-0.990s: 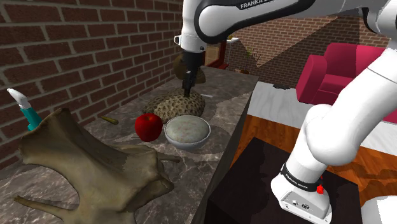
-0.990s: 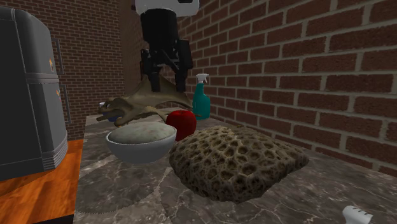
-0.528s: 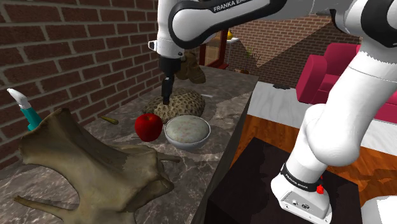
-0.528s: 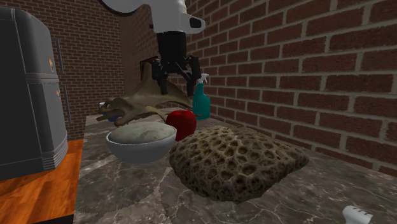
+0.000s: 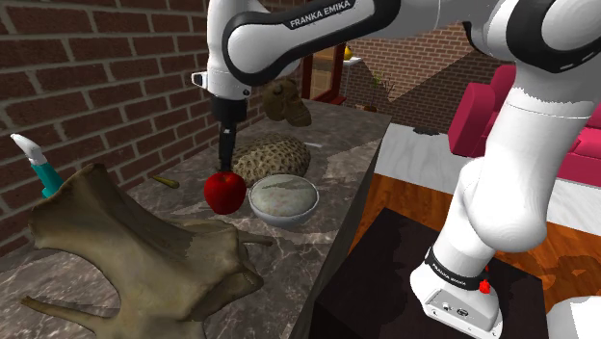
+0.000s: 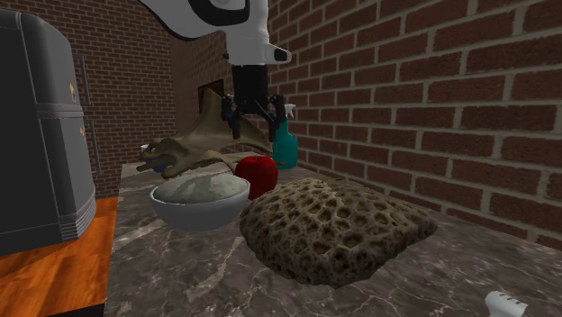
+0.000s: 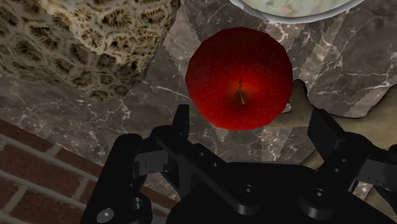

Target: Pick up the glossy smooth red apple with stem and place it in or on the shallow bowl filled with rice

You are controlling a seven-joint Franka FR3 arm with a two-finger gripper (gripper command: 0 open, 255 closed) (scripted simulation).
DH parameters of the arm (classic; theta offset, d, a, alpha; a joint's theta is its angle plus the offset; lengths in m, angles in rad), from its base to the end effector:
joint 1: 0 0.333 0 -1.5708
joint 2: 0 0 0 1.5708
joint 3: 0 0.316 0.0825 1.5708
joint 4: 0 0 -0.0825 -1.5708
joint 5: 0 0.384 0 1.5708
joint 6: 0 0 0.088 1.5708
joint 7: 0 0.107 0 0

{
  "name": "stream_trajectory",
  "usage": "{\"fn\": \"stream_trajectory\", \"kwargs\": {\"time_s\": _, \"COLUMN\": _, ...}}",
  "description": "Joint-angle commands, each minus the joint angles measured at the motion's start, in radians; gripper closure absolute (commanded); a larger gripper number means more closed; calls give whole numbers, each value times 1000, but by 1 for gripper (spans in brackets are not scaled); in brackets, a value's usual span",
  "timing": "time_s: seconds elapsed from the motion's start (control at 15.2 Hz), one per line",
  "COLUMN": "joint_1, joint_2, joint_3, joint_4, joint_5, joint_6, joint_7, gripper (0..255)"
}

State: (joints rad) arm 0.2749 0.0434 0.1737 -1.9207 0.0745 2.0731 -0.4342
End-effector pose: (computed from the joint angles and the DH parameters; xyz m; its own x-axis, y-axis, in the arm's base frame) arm 0.5228 0.2546 0.4779 0.6556 0.7438 0.1300 0.7520 -0.6587 -0.0238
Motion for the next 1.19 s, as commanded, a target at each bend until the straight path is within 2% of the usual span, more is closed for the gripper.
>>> {"fn": "stream_trajectory", "kwargs": {"time_s": 0.0, "joint_1": 2, "joint_2": 12, "joint_3": 2, "joint_4": -12, "joint_5": -1, "joint_6": 25, "joint_7": 0, "gripper": 0}}
{"fn": "stream_trajectory", "kwargs": {"time_s": 0.2, "joint_1": 5, "joint_2": 32, "joint_3": 4, "joint_4": -37, "joint_5": -4, "joint_6": 69, "joint_7": 2, "gripper": 0}}
{"fn": "stream_trajectory", "kwargs": {"time_s": 0.73, "joint_1": 5, "joint_2": 32, "joint_3": 4, "joint_4": -37, "joint_5": -4, "joint_6": 69, "joint_7": 2, "gripper": 0}}
{"fn": "stream_trajectory", "kwargs": {"time_s": 0.79, "joint_1": 5, "joint_2": 32, "joint_3": 4, "joint_4": -37, "joint_5": -4, "joint_6": 69, "joint_7": 2, "gripper": 255}}
{"fn": "stream_trajectory", "kwargs": {"time_s": 1.12, "joint_1": 5, "joint_2": 32, "joint_3": 4, "joint_4": -37, "joint_5": -4, "joint_6": 69, "joint_7": 2, "gripper": 255}}
